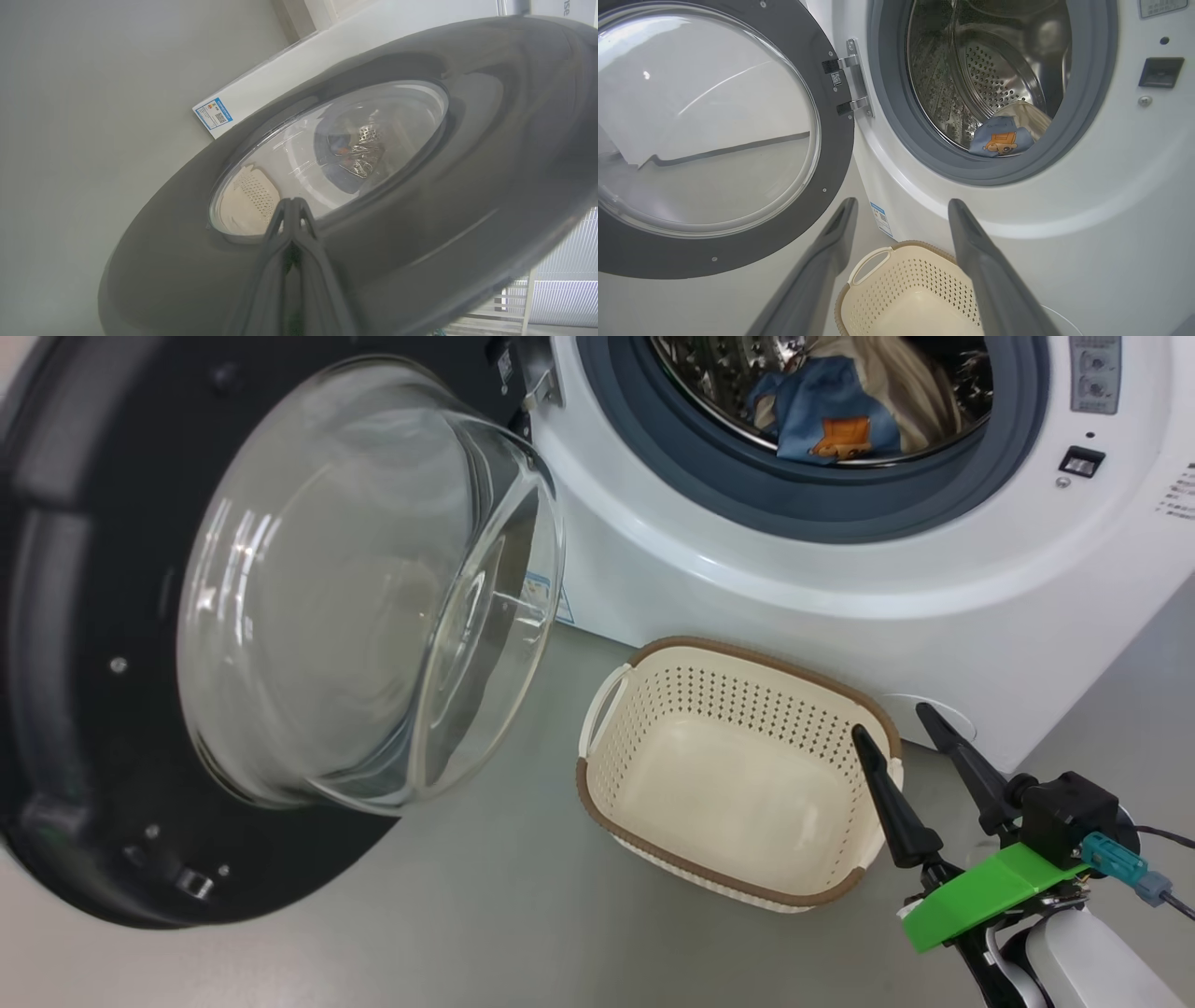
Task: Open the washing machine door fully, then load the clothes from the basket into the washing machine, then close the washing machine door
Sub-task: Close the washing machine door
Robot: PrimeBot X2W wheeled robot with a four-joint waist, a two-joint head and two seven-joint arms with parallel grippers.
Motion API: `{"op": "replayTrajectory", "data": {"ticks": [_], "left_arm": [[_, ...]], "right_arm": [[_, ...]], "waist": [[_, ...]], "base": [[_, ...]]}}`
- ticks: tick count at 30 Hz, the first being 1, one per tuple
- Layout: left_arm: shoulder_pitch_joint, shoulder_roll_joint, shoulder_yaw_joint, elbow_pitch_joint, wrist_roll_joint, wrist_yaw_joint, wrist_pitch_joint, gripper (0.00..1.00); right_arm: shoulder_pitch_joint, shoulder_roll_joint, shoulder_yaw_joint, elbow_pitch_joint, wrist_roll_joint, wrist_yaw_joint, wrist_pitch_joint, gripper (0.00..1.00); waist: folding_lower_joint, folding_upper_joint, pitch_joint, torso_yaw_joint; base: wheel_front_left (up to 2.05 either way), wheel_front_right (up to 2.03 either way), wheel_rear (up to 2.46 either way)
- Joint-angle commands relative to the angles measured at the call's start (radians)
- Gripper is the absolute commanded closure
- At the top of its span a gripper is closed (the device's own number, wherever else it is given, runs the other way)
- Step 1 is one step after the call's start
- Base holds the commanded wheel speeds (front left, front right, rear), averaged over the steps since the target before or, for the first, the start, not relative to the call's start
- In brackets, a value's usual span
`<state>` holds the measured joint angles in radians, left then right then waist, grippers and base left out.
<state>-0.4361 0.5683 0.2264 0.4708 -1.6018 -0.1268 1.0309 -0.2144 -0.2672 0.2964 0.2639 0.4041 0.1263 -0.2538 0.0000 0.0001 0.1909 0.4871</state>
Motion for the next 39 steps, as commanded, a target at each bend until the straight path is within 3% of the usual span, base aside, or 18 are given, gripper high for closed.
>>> {"op": "replayTrajectory", "data": {"ticks": [1, 15, 29, 39], "left_arm": [[0.004, 0.049, 0.028, -0.056, -0.017, -0.004, 0.025, 1.00], [0.111, 0.000, 0.018, -0.276, -0.032, -0.004, 0.112, 1.00], [0.167, -0.067, -0.028, -0.458, -0.035, -0.004, 0.199, 1.00], [0.166, -0.128, -0.066, -0.537, -0.001, -0.004, 0.196, 1.00]], "right_arm": [[0.010, 0.003, 0.010, -0.027, 0.001, 0.004, -0.008, 0.00], [0.049, 0.021, -0.042, -0.041, -0.004, 0.004, -0.008, 0.00], [0.085, 0.039, -0.090, -0.055, -0.009, 0.004, -0.008, 0.00], [0.103, 0.063, -0.108, -0.060, -0.010, 0.004, -0.008, 0.00]], "waist": [[0.0000, -0.0001, -0.011, -0.007], [0.0000, -0.0001, -0.053, -0.049], [0.0000, -0.0001, -0.086, -0.136], [0.0000, -0.0001, -0.109, -0.214]], "base": [[0.00, 0.00, 0.00], [0.00, 0.00, 0.00], [0.00, 0.00, 0.00], [0.00, 0.00, 0.00]]}}
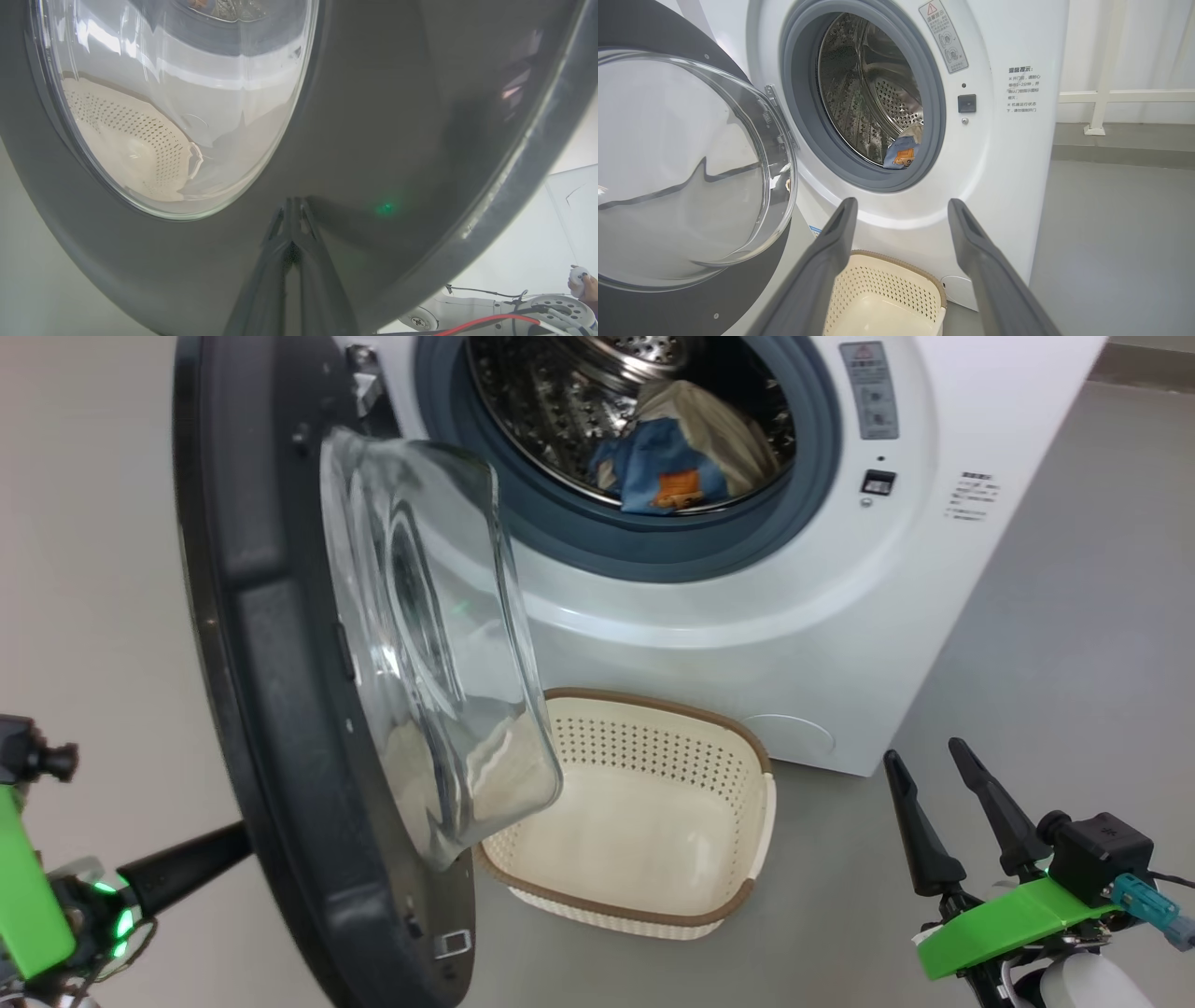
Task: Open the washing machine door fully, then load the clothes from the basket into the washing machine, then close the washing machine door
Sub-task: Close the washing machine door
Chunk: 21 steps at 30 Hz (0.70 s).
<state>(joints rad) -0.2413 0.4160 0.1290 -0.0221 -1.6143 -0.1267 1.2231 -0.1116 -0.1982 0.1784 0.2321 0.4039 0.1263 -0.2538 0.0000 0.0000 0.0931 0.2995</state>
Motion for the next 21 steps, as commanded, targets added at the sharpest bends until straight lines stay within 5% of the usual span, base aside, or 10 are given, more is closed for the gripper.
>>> {"op": "replayTrajectory", "data": {"ticks": [1, 21], "left_arm": [[-0.031, 0.020, 0.028, -0.048, 0.015, -0.004, 0.003, 1.00], [-0.077, -0.066, -0.020, -0.064, 0.076, -0.004, -0.078, 1.00]], "right_arm": [[0.002, -0.004, 0.008, -0.029, -0.010, 0.004, -0.008, 0.00], [0.009, 0.025, -0.018, -0.040, -0.014, 0.004, -0.008, 0.00]], "waist": [[0.0000, 0.0000, -0.013, -0.036], [0.0000, 0.0000, -0.006, -0.217]], "base": [[0.00, 0.00, 0.00], [0.00, 0.00, 0.00]]}}
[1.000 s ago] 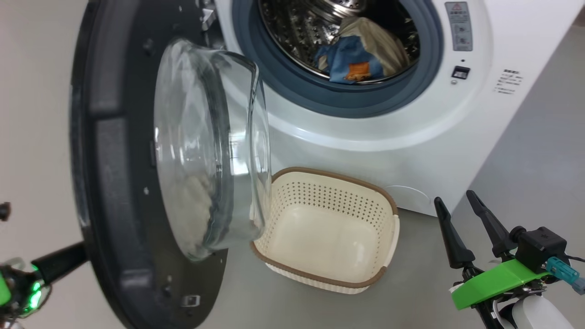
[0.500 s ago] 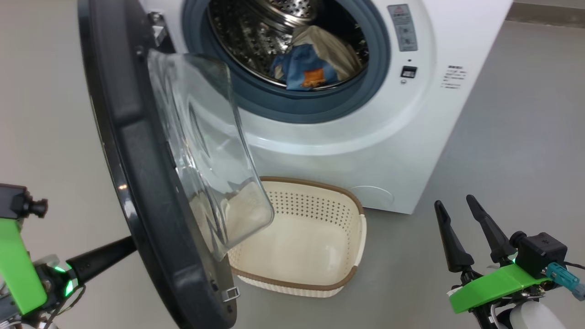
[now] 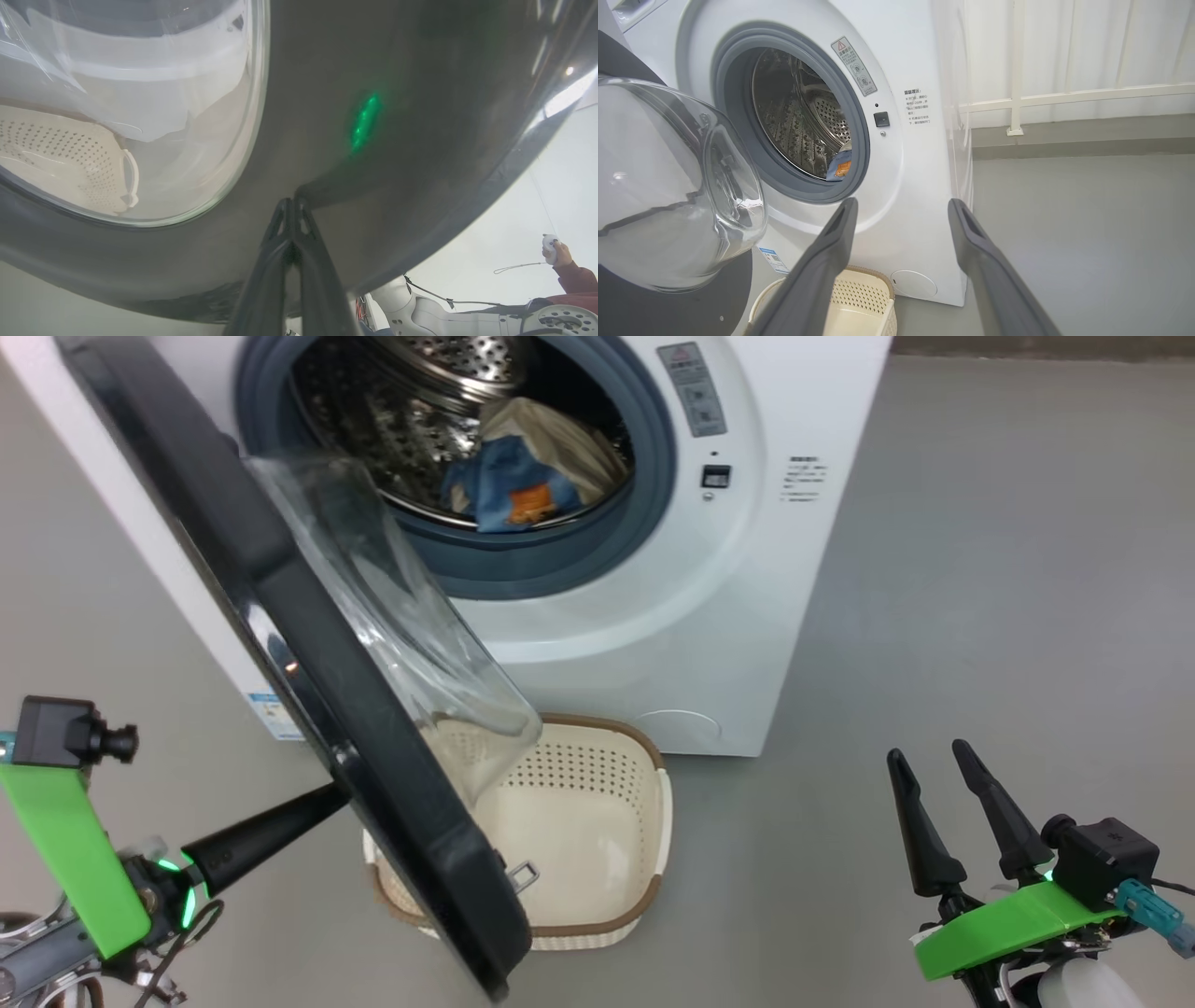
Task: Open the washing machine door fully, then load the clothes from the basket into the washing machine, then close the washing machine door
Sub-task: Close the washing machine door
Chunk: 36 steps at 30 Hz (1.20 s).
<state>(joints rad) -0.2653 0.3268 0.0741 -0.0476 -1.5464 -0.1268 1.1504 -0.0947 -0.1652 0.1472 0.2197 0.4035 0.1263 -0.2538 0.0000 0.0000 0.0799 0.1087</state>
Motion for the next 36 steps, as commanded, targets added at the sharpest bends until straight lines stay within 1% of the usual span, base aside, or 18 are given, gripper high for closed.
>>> {"op": "replayTrajectory", "data": {"ticks": [1, 15, 19, 26, 36], "left_arm": [[-0.055, 0.022, 0.034, -0.038, 0.011, -0.004, -0.010, 1.00], [-0.108, 0.012, 0.038, -0.019, 0.020, -0.004, -0.072, 1.00], [-0.131, 0.007, 0.034, -0.011, 0.021, -0.004, -0.088, 1.00], [-0.141, 0.012, 0.023, -0.003, 0.017, -0.004, -0.096, 1.00], [-0.096, 0.019, 0.050, -0.001, 0.008, -0.004, -0.128, 1.00]], "right_arm": [[-0.009, -0.007, 0.013, -0.028, -0.014, 0.004, -0.008, 0.00], [-0.026, 0.006, 0.001, -0.038, -0.019, 0.004, -0.008, 0.00], [-0.027, 0.009, -0.007, -0.040, -0.020, 0.004, -0.008, 0.00], [-0.026, 0.016, -0.016, -0.040, -0.022, 0.004, -0.008, 0.00], [-0.030, 0.019, -0.018, -0.037, -0.024, 0.004, -0.008, 0.00]], "waist": [[0.0000, 0.0000, 0.009, -0.035], [0.0000, 0.0000, 0.048, -0.137], [0.0000, 0.0000, 0.055, -0.154], [0.0000, 0.0000, 0.059, -0.153], [0.0000, 0.0000, 0.052, -0.115]], "base": [[0.00, 0.00, 0.00], [0.00, 0.00, 0.00], [0.00, 0.00, 0.00], [0.00, 0.00, 0.00], [0.00, 0.00, 0.00]]}}
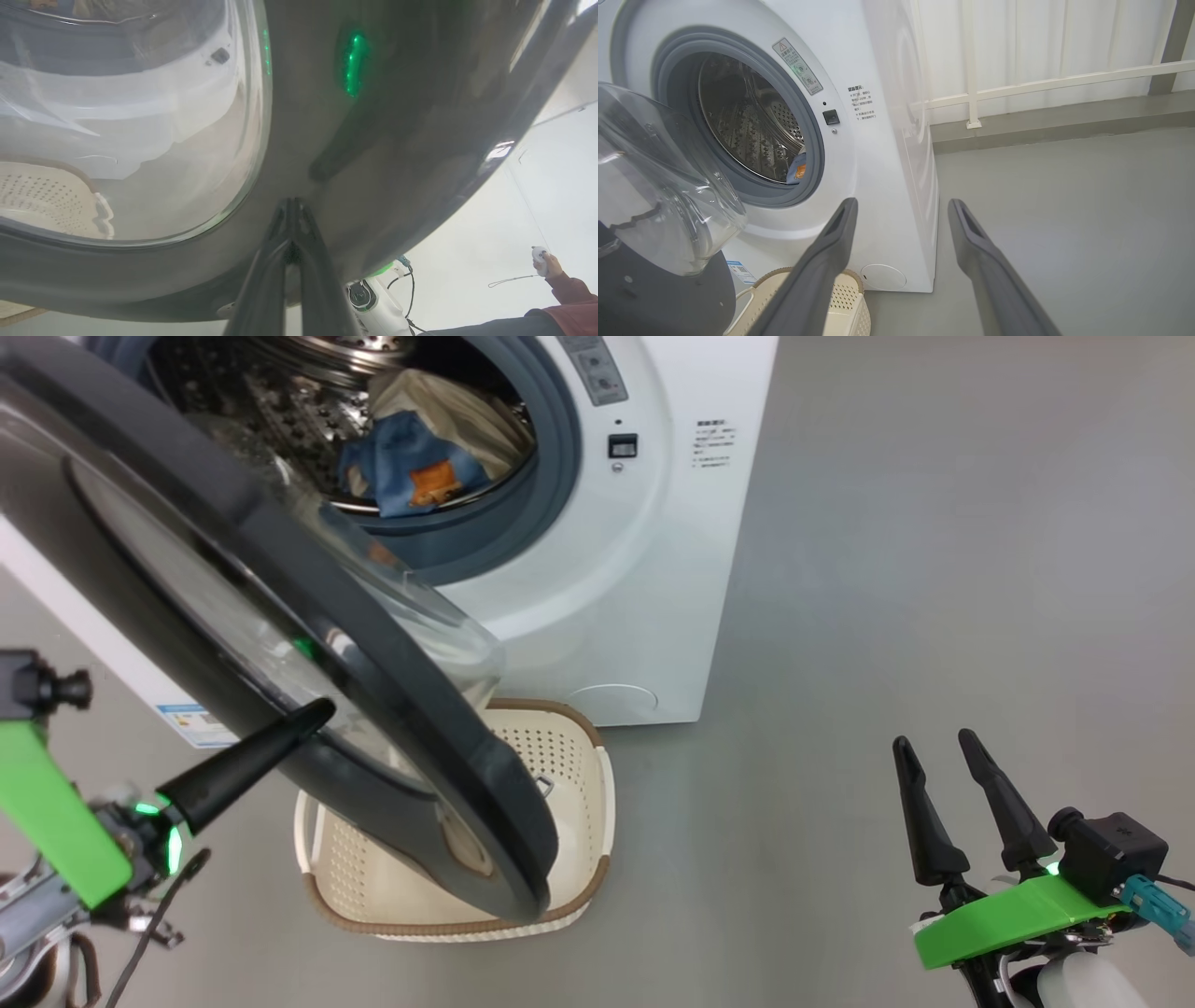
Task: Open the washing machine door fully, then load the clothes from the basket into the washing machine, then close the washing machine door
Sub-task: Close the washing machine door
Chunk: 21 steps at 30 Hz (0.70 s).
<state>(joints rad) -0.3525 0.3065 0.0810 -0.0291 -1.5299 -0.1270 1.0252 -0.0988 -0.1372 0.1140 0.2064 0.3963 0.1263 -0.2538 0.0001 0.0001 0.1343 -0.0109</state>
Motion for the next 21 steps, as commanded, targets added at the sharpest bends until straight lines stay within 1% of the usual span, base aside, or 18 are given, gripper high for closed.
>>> {"op": "replayTrajectory", "data": {"ticks": [1, 9, 13, 14, 15, 16, 17, 19, 21], "left_arm": [[-0.002, 0.041, 0.048, -0.019, -0.008, -0.004, -0.008, 1.00], [0.066, 0.030, 0.089, -0.011, -0.006, -0.004, -0.072, 1.00], [0.108, 0.022, 0.120, 0.004, 0.007, -0.004, -0.135, 1.00], [0.115, 0.021, 0.124, 0.009, 0.014, -0.004, -0.150, 0.90], [0.123, 0.020, 0.127, 0.013, 0.019, -0.004, -0.164, 0.70], [0.131, 0.021, 0.132, 0.020, 0.030, -0.004, -0.186, 0.29], [0.137, 0.023, 0.133, 0.027, 0.043, -0.004, -0.206, 0.00], [0.153, 0.029, 0.128, 0.037, 0.063, -0.004, -0.239, 0.00], [0.164, 0.038, 0.123, 0.050, 0.097, -0.004, -0.294, 0.00]], "right_arm": [[-0.026, -0.009, 0.016, -0.023, -0.017, 0.004, -0.008, 0.00], [-0.021, -0.014, 0.020, -0.022, -0.016, 0.004, -0.008, 0.00], [-0.016, -0.016, 0.022, -0.021, -0.015, 0.004, -0.008, 0.00], [-0.015, -0.017, 0.022, -0.021, -0.015, 0.004, -0.008, 0.00], [-0.014, -0.017, 0.021, -0.020, -0.015, 0.004, -0.008, 0.00], [-0.014, -0.018, 0.022, -0.019, -0.014, 0.004, -0.008, 0.00], [-0.014, -0.018, 0.023, -0.018, -0.014, 0.004, -0.008, 0.00], [-0.013, -0.018, 0.025, -0.017, -0.013, 0.004, -0.008, 0.00], [-0.011, -0.019, 0.026, -0.017, -0.012, 0.004, -0.008, 0.00]], "waist": [[-0.0001, -0.0001, -0.004, 0.008], [-0.0001, -0.0001, -0.012, 0.034], [-0.0001, -0.0001, -0.017, 0.050], [-0.0001, -0.0001, -0.018, 0.053], [-0.0001, -0.0001, -0.020, 0.056], [-0.0001, -0.0001, -0.022, 0.060], [-0.0001, -0.0001, -0.023, 0.062], [-0.0001, -0.0001, -0.027, 0.067], [-0.0001, -0.0001, -0.029, 0.073]], "base": [[0.00, 0.00, 0.00], [0.00, 0.00, 0.00], [0.00, 0.00, 0.00], [0.00, 0.00, 0.00], [0.00, 0.00, 0.00], [0.00, 0.00, 0.00], [0.00, 0.00, 0.00], [0.00, 0.00, 0.00], [0.00, 0.00, 0.00]]}}
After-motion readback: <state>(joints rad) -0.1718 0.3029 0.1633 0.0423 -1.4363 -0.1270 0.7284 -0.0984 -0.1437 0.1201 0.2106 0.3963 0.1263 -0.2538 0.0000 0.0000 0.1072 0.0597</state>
